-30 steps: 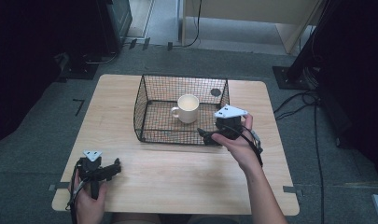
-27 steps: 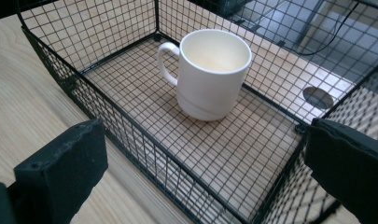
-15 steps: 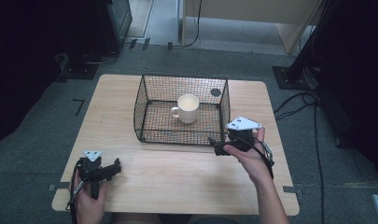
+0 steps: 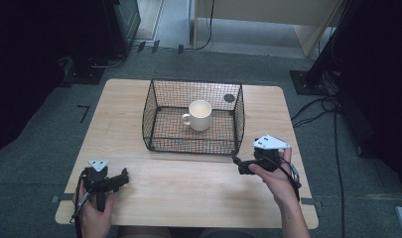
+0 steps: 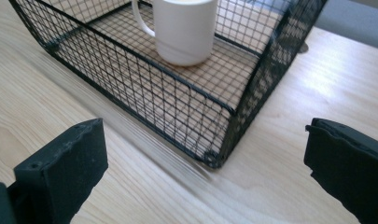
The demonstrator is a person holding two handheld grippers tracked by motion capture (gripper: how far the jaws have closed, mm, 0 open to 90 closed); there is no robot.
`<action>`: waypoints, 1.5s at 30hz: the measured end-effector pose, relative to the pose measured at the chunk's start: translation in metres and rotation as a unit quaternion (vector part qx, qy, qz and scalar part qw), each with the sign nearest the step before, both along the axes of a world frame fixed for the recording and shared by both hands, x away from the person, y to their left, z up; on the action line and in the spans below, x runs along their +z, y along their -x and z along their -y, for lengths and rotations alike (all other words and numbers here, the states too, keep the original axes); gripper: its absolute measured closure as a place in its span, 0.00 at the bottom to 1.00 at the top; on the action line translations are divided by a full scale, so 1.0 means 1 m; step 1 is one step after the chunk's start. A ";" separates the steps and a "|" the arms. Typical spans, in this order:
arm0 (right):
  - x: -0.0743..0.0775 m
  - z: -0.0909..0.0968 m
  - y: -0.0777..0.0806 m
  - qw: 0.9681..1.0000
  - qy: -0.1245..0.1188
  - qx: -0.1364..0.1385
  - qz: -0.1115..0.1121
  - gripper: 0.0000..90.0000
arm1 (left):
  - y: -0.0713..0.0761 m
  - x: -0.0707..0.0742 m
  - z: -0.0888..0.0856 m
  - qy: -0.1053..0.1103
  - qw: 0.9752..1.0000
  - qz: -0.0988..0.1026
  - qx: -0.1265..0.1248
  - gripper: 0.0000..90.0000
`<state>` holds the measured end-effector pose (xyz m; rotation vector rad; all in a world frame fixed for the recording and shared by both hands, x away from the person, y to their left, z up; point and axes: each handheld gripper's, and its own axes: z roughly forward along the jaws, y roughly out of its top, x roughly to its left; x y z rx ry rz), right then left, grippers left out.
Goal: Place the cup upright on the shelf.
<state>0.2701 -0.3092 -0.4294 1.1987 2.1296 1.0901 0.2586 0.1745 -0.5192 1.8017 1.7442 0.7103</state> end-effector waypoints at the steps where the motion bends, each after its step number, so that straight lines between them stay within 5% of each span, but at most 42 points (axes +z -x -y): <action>1: -0.003 0.002 0.001 1.000 0.001 -0.003 -0.001 0.00 | 0.000 0.000 0.000 0.000 1.000 0.000 0.000 0.02; 19: -0.053 0.050 0.019 0.998 0.006 -0.061 -0.033 0.00 | 0.000 0.000 0.000 -0.001 1.000 -0.001 -0.001 0.02; 32: -0.089 0.088 0.043 0.991 0.011 -0.117 -0.070 0.00 | 0.000 0.000 0.000 -0.001 1.000 -0.001 -0.001 0.02; 40: -0.097 0.112 0.060 0.985 0.015 -0.152 -0.082 0.00 | 0.000 0.000 0.000 -0.001 1.000 -0.001 -0.001 0.02; 45: -0.098 0.116 0.064 0.985 0.014 -0.153 -0.083 0.00 | 0.000 0.000 0.000 -0.001 1.000 -0.001 -0.001 0.02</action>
